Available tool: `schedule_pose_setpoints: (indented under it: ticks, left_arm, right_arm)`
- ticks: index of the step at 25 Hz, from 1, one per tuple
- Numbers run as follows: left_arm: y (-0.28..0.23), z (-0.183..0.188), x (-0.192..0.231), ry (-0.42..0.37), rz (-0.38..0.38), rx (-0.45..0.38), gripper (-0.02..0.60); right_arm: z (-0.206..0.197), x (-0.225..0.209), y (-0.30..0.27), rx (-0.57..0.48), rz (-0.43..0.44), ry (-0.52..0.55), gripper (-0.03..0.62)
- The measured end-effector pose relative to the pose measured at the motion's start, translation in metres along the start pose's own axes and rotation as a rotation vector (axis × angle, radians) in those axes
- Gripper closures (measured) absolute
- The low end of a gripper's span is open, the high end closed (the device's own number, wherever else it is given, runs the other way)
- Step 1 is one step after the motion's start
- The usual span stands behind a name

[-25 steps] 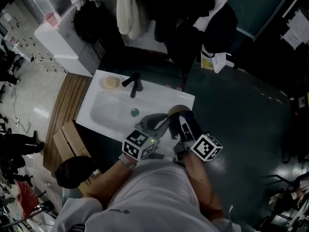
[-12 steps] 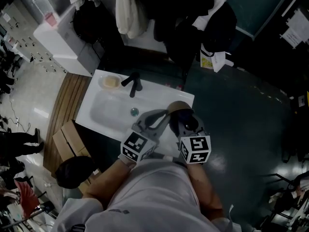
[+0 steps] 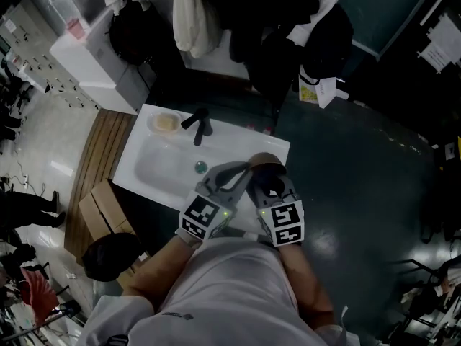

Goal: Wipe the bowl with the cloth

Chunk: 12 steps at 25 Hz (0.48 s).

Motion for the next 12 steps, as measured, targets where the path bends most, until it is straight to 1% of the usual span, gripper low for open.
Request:
schedule_pose_setpoints:
  ticks: [3,7,10,12]
  left_arm:
    - [0.000,0.002,-0.002,0.004,-0.002,-0.002,0.540]
    - [0.002,-0.003,-0.003,0.011,-0.004,-0.003,0.540]
    - [0.001,-0.011,0.000,0.005,0.013,0.009,0.542]
    - [0.001,-0.016,0.003,0.015,0.027,0.030,0.545]
  right_arm:
    - [0.001,0.005,-0.003,-0.037,0.047,-0.070,0.511]
    - [0.006,0.006,-0.001,-0.166,0.116,-0.227,0.513]
    - [0.009,-0.001,0.007,-0.264,0.111,-0.314,0.513]
    - [0.015,-0.007,0.014,-0.334,0.101,-0.359,0.513]
Point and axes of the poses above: the fingertips, and each gripper's own axes: y backward along the fingers, x to its left, z out of its top, the point moved 1 cm from there along y, backward along the fingers, and after that the axes turned 13 degrees about z, right-handed, at the moved point
